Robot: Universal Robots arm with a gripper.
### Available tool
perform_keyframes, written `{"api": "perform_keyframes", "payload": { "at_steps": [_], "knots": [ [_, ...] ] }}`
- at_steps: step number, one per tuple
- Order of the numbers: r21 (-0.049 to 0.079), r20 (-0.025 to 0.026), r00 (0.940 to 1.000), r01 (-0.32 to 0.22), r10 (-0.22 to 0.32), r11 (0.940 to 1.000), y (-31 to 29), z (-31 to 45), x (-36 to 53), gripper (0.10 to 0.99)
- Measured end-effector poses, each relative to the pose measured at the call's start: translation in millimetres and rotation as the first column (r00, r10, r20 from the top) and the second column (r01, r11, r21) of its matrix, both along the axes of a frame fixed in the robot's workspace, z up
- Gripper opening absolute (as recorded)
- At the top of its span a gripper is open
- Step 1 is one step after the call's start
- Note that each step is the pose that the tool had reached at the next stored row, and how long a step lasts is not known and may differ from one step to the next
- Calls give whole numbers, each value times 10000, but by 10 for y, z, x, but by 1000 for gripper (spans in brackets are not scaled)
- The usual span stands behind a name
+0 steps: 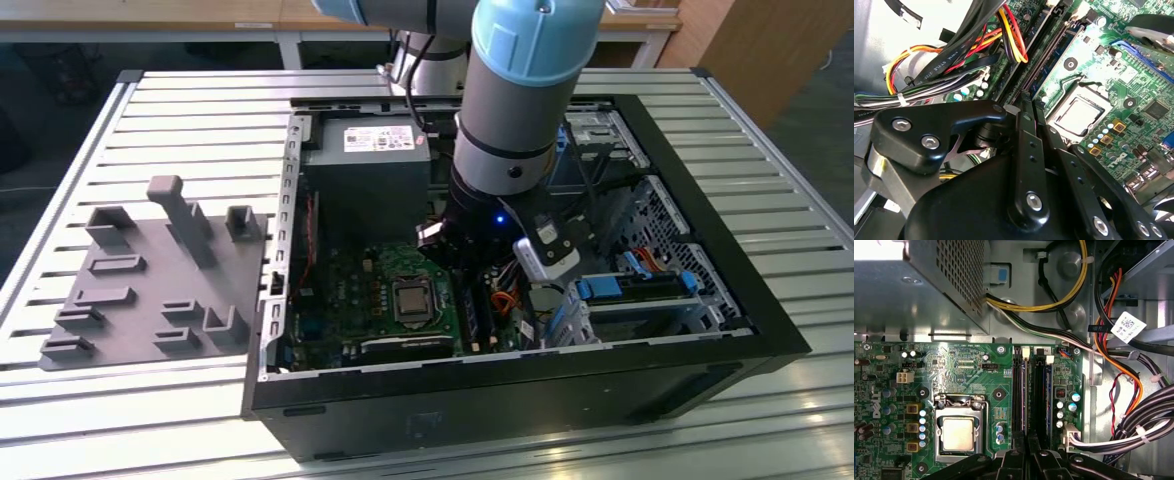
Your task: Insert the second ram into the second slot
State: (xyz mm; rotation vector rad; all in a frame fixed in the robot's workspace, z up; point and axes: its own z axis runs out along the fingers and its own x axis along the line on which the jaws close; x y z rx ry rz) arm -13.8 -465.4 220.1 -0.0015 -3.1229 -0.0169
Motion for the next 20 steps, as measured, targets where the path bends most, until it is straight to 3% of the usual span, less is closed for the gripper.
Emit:
{"api": "perform_keyframes", "payload": {
  "at_steps": [20],
  "knots": [
    [21,1,9999,104,-104,9999,-1,-17,12,141]
  ]
}}
